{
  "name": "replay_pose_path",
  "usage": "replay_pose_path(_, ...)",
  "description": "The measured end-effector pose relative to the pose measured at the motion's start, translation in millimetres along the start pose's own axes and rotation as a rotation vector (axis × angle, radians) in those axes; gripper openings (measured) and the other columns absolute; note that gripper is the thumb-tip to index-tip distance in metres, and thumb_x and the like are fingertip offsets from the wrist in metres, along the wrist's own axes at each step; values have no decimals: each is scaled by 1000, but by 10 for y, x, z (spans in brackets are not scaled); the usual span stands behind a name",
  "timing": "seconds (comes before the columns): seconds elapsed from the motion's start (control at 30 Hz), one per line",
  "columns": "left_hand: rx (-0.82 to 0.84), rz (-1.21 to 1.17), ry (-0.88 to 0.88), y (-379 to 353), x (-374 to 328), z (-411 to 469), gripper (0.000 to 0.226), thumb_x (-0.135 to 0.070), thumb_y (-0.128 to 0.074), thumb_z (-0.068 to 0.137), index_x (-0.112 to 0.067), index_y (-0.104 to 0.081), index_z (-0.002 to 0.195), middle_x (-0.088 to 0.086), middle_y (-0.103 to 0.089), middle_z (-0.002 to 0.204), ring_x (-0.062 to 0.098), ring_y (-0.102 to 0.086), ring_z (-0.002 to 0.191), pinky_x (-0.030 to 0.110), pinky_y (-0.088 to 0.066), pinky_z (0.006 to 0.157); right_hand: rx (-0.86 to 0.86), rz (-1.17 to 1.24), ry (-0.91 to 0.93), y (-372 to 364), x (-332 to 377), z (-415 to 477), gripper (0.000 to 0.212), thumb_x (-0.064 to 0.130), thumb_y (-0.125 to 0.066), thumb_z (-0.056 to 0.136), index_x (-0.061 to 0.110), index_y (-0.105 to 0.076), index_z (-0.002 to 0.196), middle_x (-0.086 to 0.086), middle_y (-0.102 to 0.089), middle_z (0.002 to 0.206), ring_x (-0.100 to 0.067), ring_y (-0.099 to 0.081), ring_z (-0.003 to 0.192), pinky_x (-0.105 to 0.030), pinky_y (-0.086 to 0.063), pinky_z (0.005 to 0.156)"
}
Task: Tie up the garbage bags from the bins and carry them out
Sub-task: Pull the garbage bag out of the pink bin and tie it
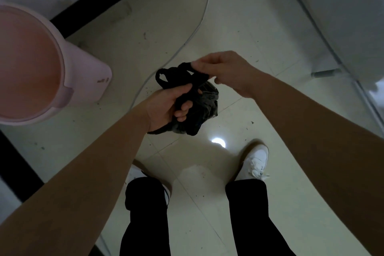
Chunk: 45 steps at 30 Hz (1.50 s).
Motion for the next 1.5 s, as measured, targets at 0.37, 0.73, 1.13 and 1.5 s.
replay_pose_path(0.37, 9, -530, -147, 181, 31, -75, 18, -28, -47, 85, -15, -55, 77, 23, -61, 133, 27, -67, 90, 34, -42, 70, -321, 217, -59, -99, -505, -98, 20, 27, -57, 100, 11, -66, 108, -3, -68, 86, -9, -63, 74, -23, -53, 72)
replay_pose_path(0.73, -416, -251, -218, 315, 40, -73, 52, 12, -57, 90, -22, -29, 62, 12, -75, 102, 11, -51, 56, 20, -37, 45, 161, 158, -364, -300, -737, -357, 27, 26, -61, 96, 10, -62, 118, -4, -66, 103, -17, -65, 93, -31, -52, 82)
replay_pose_path(1.13, -295, 441, -118, 375, -92, -377, 32, 0, -68, 89, -23, -75, 68, -3, -73, 66, 11, -67, 64, 22, -56, 68, 108, -938, 209, -674, -612, 462, 55, 43, -62, 88, 37, -46, 141, -12, -35, 151, -39, -25, 140, -53, -25, 114)
replay_pose_path(1.5, -878, -376, -261, 366, 208, -171, 26, 16, -51, 79, -7, -54, 68, 4, -70, 81, 25, -67, 90, 46, -56, 92, 28, -550, 108, -797, -882, 47, 10, 34, -66, 89, 24, -65, 87, 8, -64, 74, -6, -61, 69, -24, -46, 60)
Point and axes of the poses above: each hand's wrist, its own z-axis towards the middle knuckle, its own y-axis out of the back of the hand, x = y × z, the point moved 2 cm from there along z, towards the middle knuckle
